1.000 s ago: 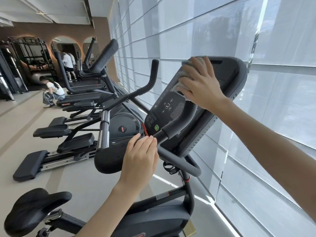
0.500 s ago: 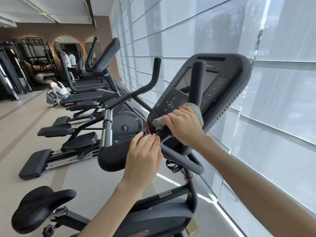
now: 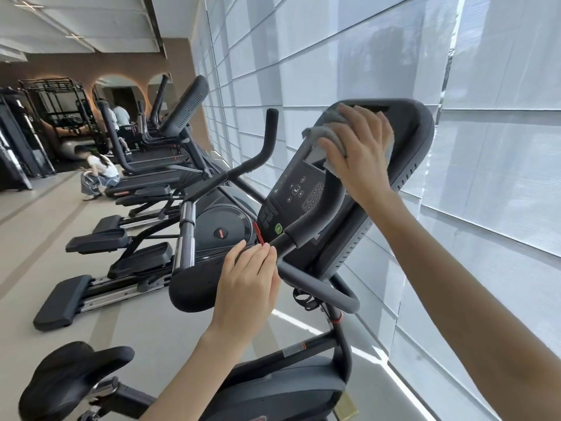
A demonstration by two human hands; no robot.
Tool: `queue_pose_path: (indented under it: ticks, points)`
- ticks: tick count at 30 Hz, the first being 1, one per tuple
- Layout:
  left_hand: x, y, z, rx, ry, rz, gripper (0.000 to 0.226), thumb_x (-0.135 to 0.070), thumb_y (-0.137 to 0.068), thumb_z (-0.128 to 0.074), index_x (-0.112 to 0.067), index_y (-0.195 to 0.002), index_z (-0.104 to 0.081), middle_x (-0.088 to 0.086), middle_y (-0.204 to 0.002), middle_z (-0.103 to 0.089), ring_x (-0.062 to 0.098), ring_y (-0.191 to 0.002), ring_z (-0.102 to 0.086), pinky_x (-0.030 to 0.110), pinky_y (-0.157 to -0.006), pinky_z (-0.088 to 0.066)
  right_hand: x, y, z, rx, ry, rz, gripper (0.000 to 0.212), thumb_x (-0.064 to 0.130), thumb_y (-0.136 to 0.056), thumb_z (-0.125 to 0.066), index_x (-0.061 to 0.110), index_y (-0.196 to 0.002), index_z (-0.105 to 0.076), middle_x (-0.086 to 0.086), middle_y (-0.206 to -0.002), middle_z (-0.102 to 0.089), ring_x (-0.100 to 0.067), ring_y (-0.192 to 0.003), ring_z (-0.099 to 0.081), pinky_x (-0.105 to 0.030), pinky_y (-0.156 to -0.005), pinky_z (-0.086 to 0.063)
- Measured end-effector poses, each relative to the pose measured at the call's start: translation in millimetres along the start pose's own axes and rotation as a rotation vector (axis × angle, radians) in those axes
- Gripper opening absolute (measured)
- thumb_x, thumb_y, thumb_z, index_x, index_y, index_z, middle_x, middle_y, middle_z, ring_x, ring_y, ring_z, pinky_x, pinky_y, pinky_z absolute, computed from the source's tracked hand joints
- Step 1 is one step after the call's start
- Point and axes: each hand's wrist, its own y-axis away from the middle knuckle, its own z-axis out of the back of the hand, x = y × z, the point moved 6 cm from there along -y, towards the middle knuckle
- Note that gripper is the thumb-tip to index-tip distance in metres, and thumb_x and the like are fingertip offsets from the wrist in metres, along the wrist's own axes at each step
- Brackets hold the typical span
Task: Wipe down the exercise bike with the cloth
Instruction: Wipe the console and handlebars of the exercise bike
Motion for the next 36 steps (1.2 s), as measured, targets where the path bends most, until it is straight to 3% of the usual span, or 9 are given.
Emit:
queue_pose_path:
  ticks: [3, 6, 11, 13, 19, 24, 28, 33, 36]
  points:
    - [0.0, 0.4, 0.9, 0.012, -0.006, 0.006, 0.033, -0.015, -0.091, -0.044, -0.002, -0.106, -0.07, 0.008, -0.105, -0.071, 0.021, -0.101, -0.065, 0.042, -0.104, -0.037, -5.0, 26.2, -23.7, 0.139, -0.127, -0.023, 0.036, 0.03, -0.094, -0.054, 0.005, -0.12, -0.061, -0.026, -0.147, -0.027, -0.039, -0.138, -0.02, -0.053, -0.113, -0.02]
    - [-1.1, -0.5, 0.3, 0.035, -0.017, 0.012, 0.033, -0.015, -0.091, -0.044, -0.001, -0.107, -0.069, 0.009, -0.106, -0.07, 0.021, -0.102, -0.064, 0.043, -0.103, -0.039, -7.1, 50.8, -30.4, 0.124, -0.275, -0.191, 0.037, 0.02, -0.098, -0.049, 0.011, -0.134, -0.049, -0.025, -0.152, -0.011, -0.031, -0.141, -0.017, -0.048, -0.113, -0.025]
    - [-3.1, -0.7, 0.4, 0.05, -0.023, 0.029, 0.033, -0.016, -0.092, -0.044, -0.001, -0.107, -0.069, 0.01, -0.106, -0.07, 0.022, -0.103, -0.064, 0.044, -0.103, -0.04, 15.5, 105.3, -35.8, 0.149, -0.491, -0.512, 0.043, 0.028, -0.1, -0.04, 0.029, -0.142, -0.034, -0.009, -0.157, 0.003, -0.013, -0.143, -0.009, -0.004, -0.104, -0.02]
    - [-4.0, -0.9, 0.8, 0.061, -0.025, 0.032, 0.033, -0.016, -0.092, -0.045, -0.001, -0.108, -0.069, 0.01, -0.106, -0.07, 0.021, -0.103, -0.064, 0.043, -0.104, -0.039, 26.3, 117.2, -37.7, 0.15, -0.529, -0.629, 0.044, 0.03, -0.1, -0.039, 0.032, -0.143, -0.032, -0.004, -0.157, 0.006, -0.013, -0.142, -0.01, -0.005, -0.099, -0.025]
    - [-3.7, 0.9, 2.7, 0.112, -0.039, 0.037, 0.037, -0.015, -0.091, -0.04, -0.002, -0.112, -0.068, 0.009, -0.111, -0.069, 0.021, -0.109, -0.062, 0.045, -0.105, -0.038, 71.7, 145.1, -42.1, 0.186, -0.524, -0.772, 0.049, 0.033, -0.1, -0.034, 0.026, -0.147, -0.021, -0.007, -0.156, 0.015, -0.011, -0.14, -0.002, -0.001, -0.097, -0.014]
    - [-2.6, 1.7, 6.6, 0.154, -0.032, 0.033, 0.038, -0.014, -0.091, -0.039, -0.003, -0.116, -0.066, 0.009, -0.118, -0.067, 0.023, -0.118, -0.057, 0.046, -0.106, -0.038, 110.5, 164.8, -26.0, 0.283, -0.565, -0.653, 0.05, 0.034, -0.1, -0.032, 0.015, -0.146, -0.025, -0.009, -0.157, 0.005, -0.009, -0.136, -0.009, -0.01, -0.105, -0.016]
    - [2.7, 9.0, 15.8, 0.12, 0.014, 0.053, 0.041, -0.011, -0.09, -0.038, 0.0, -0.121, -0.061, 0.012, -0.124, -0.062, 0.026, -0.122, -0.053, 0.047, -0.107, -0.036, 84.5, 138.1, 8.6, 0.182, -0.55, -0.483, 0.044, 0.036, -0.101, -0.03, 0.013, -0.137, -0.042, -0.002, -0.155, -0.011, -0.007, -0.144, -0.007, -0.01, -0.111, -0.015]
    - [9.0, 19.0, 22.3, 0.105, 0.016, 0.072, 0.039, -0.014, -0.091, -0.044, 0.001, -0.125, -0.058, 0.013, -0.128, -0.059, 0.027, -0.123, -0.052, 0.044, -0.11, -0.033, 46.0, 40.4, 8.8, 0.128, -0.153, -0.076, 0.036, 0.023, -0.101, -0.039, 0.003, -0.127, -0.053, -0.014, -0.15, -0.024, -0.034, -0.142, -0.017, -0.025, -0.116, -0.015]
    - [14.8, 22.4, 19.8, 0.124, 0.018, 0.052, 0.04, -0.016, -0.091, -0.044, 0.0, -0.124, -0.059, 0.013, -0.127, -0.06, 0.027, -0.122, -0.054, 0.044, -0.108, -0.035, 39.7, 12.1, -16.6, 0.258, 0.159, 0.144, 0.038, 0.029, -0.101, -0.038, 0.003, -0.117, -0.061, -0.02, -0.139, -0.045, -0.041, -0.135, -0.03, -0.048, -0.113, -0.025]
